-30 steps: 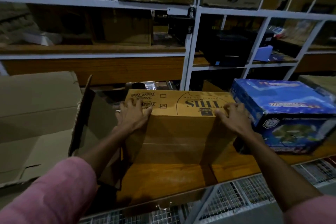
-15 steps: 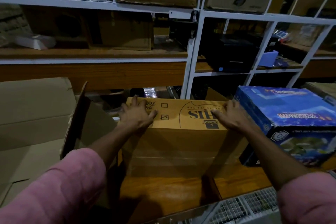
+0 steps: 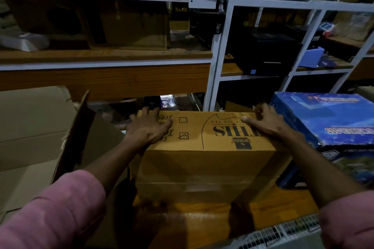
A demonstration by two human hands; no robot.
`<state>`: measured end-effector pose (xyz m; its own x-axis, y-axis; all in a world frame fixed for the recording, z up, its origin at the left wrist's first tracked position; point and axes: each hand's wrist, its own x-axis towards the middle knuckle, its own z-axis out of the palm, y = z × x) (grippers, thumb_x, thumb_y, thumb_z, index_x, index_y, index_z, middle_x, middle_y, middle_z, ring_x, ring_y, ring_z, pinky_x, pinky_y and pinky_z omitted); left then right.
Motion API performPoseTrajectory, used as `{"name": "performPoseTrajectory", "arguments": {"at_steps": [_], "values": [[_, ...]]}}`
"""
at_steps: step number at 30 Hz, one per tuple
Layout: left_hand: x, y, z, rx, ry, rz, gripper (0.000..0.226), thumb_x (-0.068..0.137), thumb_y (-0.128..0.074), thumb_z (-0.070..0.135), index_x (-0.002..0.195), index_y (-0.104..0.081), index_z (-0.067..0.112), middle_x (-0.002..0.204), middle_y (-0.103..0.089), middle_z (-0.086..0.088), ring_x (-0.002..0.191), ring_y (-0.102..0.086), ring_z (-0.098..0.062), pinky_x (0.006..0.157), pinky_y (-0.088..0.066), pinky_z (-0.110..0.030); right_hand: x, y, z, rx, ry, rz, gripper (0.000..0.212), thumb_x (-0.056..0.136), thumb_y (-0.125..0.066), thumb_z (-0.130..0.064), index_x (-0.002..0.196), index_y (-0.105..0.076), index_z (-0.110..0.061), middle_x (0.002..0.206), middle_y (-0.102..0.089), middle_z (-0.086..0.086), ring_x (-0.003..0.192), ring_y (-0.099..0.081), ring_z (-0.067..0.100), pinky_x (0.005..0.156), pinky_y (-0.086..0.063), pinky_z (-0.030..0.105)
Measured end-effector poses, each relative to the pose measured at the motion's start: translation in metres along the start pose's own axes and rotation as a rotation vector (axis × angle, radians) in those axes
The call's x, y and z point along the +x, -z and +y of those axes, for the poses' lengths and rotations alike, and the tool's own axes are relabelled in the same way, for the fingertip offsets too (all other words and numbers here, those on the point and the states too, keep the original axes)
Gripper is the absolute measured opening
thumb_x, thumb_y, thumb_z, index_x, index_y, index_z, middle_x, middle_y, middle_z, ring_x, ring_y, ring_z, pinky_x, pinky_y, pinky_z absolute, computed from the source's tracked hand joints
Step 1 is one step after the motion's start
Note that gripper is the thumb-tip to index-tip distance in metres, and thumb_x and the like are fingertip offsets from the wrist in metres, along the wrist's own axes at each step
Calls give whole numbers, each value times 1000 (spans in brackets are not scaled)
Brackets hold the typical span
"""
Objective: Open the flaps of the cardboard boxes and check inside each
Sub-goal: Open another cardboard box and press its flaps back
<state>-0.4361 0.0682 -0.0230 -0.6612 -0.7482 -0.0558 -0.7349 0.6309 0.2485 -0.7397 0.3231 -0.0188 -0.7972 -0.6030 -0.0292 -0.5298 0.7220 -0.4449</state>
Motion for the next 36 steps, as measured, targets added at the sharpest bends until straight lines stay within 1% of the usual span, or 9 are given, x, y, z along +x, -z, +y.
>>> {"name": "performPoseTrajectory", "arguments": {"at_steps": [5, 9, 14, 18, 23, 27, 29, 33, 36], "values": [[-20, 0, 4, -5, -57, 136, 85, 88, -26, 82, 154, -28, 28, 156, -28, -14, 136, -30, -51, 101, -39, -59, -17, 8, 5, 0, 34, -20, 103, 60, -51, -86, 148, -31, -36, 155, -25, 7, 140, -29, 42, 110, -32, 62], [-36, -1, 8, -30, -59, 263, 80, 87, -31, 81, 149, -33, 31, 150, -32, -13, 131, -35, -46, 97, -43, -58, -33, 21, 8, 42, 88, -13, 110, 54, -51, -90, 150, -30, -40, 150, -24, 5, 139, -25, 44, 109, -34, 63], [-69, -30, 12, -117, -27, 462, 74, 83, -46, 81, 141, -35, 36, 144, -30, -10, 129, -33, -39, 102, -39, -61, -63, 10, 23, 106, 136, 123, 96, 62, -58, -78, 147, -32, -42, 142, -18, -1, 134, -24, 41, 104, -40, 60], [-110, -90, 12, -169, 65, 396, 71, 82, -56, 76, 137, -36, 35, 148, -21, -12, 130, -26, -41, 103, -35, -60, -103, -44, 46, 196, 80, 190, 92, 63, -57, -78, 142, -44, -33, 141, -20, 2, 135, -22, 39, 103, -38, 60], [-149, -162, 7, -194, 185, 239, 56, 95, -51, 61, 137, -48, 24, 144, -25, -19, 127, -29, -44, 103, -35, -58, -149, -120, 85, 103, 7, 66, 96, 66, -41, -90, 141, -47, -31, 137, -20, 2, 131, -25, 40, 102, -41, 57], [-162, -191, -7, -171, 166, 307, 46, 93, -53, 49, 124, -60, 16, 126, -40, -21, 117, -33, -39, 94, -45, -65, -167, -142, 90, 45, 42, 39, 94, 69, -37, -89, 144, -43, -33, 142, -16, 0, 133, -18, 38, 102, -38, 55], [-164, -193, -7, -161, 234, 286, 44, 93, -57, 48, 125, -60, 17, 129, -39, -21, 121, -35, -45, 94, -44, -67, -169, -140, 84, 50, 36, 7, 96, 69, -35, -90, 145, -41, -32, 144, -14, -1, 135, -13, 37, 104, -37, 56], [-164, -188, -2, -41, 252, 234, 47, 86, -70, 48, 121, -62, 18, 131, -46, -22, 122, -41, -54, 94, -40, -68, -176, -147, 75, -105, 33, 4, 78, 85, -48, -72, 149, -33, -30, 153, -17, 10, 140, -3, 42, 108, -29, 62], [-155, -185, 2, 48, 158, 222, 53, 81, -69, 52, 119, -63, 15, 131, -54, -23, 124, -43, -55, 97, -33, -69, -189, -158, 52, -212, 280, 175, 54, 91, -56, -51, 137, -50, -24, 141, -41, 14, 139, -26, 41, 107, -35, 62]]}}
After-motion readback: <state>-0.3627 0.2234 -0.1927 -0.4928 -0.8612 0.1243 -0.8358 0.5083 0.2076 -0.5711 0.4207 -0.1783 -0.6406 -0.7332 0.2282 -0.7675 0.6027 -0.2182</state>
